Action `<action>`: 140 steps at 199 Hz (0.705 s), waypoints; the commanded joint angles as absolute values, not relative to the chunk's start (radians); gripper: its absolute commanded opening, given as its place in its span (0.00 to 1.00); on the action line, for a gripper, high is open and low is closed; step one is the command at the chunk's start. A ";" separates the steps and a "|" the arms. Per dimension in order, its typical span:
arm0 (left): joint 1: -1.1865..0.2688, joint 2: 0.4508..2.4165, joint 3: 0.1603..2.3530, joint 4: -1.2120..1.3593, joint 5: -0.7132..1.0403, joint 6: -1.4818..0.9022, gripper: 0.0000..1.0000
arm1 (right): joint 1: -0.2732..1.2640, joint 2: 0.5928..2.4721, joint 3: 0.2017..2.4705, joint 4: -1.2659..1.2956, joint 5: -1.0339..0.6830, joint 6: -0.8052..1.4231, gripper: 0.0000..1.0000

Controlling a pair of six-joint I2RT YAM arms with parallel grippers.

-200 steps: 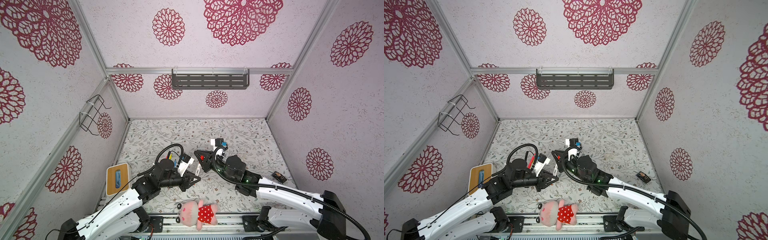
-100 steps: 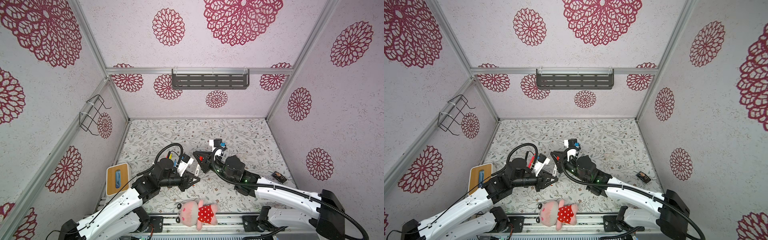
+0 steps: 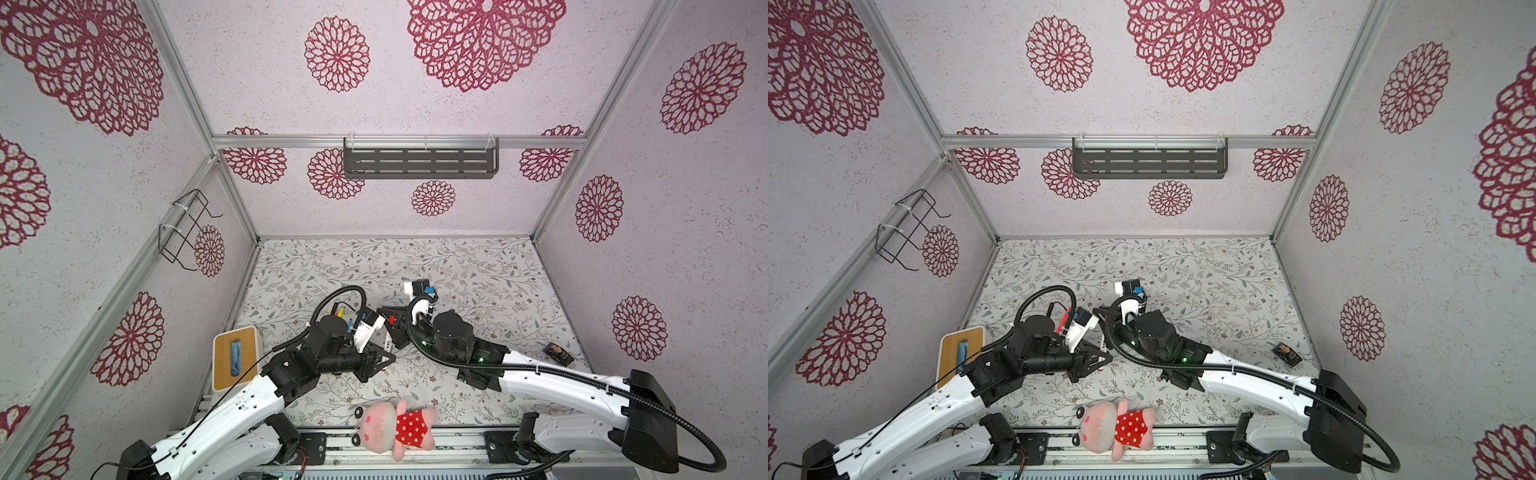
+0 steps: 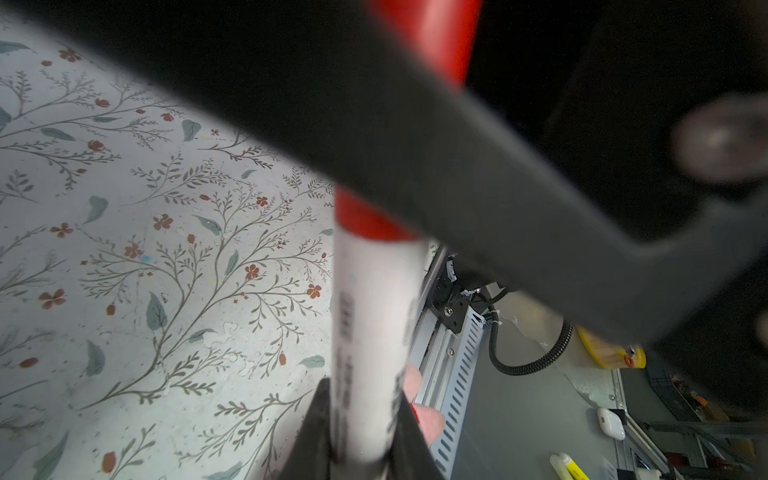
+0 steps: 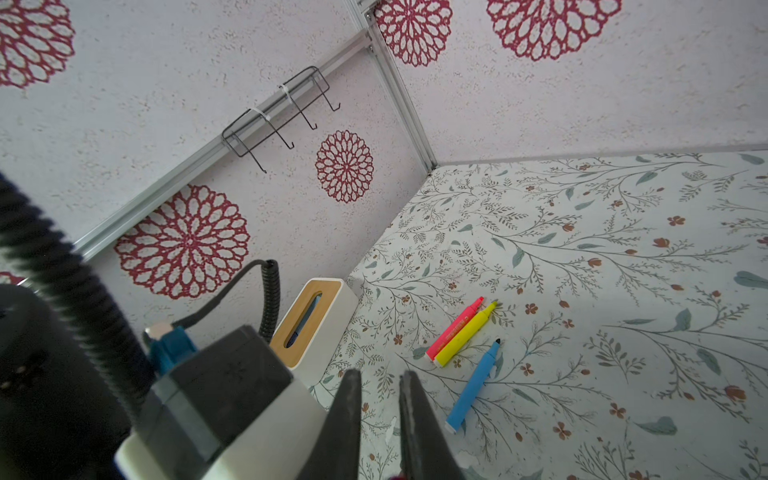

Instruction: Insert the pens into the pen caps

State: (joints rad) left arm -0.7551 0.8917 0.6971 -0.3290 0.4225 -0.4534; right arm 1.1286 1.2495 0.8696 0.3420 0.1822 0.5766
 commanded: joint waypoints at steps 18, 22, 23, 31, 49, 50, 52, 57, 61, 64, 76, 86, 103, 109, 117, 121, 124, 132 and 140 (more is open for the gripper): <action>-0.657 0.858 0.830 0.037 0.176 -0.496 0.00 | 1.301 1.260 0.783 -0.009 -0.046 0.559 0.00; -0.656 0.855 0.829 0.037 0.176 -0.498 0.00 | 1.301 1.254 0.781 -0.009 -0.041 0.556 0.00; -0.655 0.854 0.828 0.037 0.176 -0.498 0.00 | 1.301 1.252 0.781 -0.009 -0.041 0.556 0.00; -0.656 0.850 0.824 0.037 0.174 -0.501 0.00 | 1.301 1.239 0.778 -0.010 -0.033 0.554 0.00; -0.655 0.842 0.811 0.037 0.165 -0.508 0.00 | 1.301 1.205 0.769 -0.003 -0.029 0.548 0.00; -0.655 0.841 0.811 0.037 0.165 -0.507 0.00 | 1.302 1.202 0.769 -0.002 -0.029 0.548 0.00; -0.655 0.840 0.809 0.037 0.163 -0.507 0.00 | 1.302 1.198 0.767 0.000 -0.030 0.547 0.00; -0.656 0.838 0.806 0.036 0.160 -0.508 0.00 | 1.301 1.189 0.762 0.005 -0.033 0.546 0.00; -0.654 0.836 0.803 0.038 0.158 -0.510 0.00 | 1.301 1.180 0.758 0.010 -0.035 0.545 0.00; -0.654 0.836 0.801 0.039 0.157 -0.509 0.00 | 1.301 1.175 0.753 0.015 -0.037 0.545 0.00; -0.652 0.832 0.796 0.046 0.160 -0.513 0.00 | 1.301 1.151 0.732 0.037 -0.048 0.546 0.00; -0.650 0.834 0.796 0.051 0.176 -0.515 0.00 | 1.302 1.133 0.712 0.059 -0.062 0.547 0.00; -0.637 0.852 0.811 0.060 0.263 -0.507 0.00 | 1.301 1.113 0.691 0.078 -0.098 0.543 0.00; -0.637 0.856 0.820 0.053 0.280 -0.503 0.00 | 1.301 1.106 0.687 0.084 -0.116 0.538 0.00; -0.635 0.861 0.825 0.054 0.304 -0.497 0.00 | 1.301 1.098 0.686 0.085 -0.134 0.531 0.00; -0.633 0.862 0.828 0.050 0.314 -0.494 0.00 | 1.301 1.094 0.686 0.084 -0.141 0.529 0.00; -0.632 0.863 0.829 0.048 0.321 -0.493 0.00 | 1.301 1.089 0.686 0.084 -0.145 0.526 0.00; -0.629 0.864 0.833 0.044 0.345 -0.488 0.00 | 1.301 1.081 0.685 0.078 -0.156 0.520 0.00; -0.625 0.864 0.837 0.037 0.364 -0.486 0.00 | 1.300 1.074 0.687 0.071 -0.160 0.510 0.00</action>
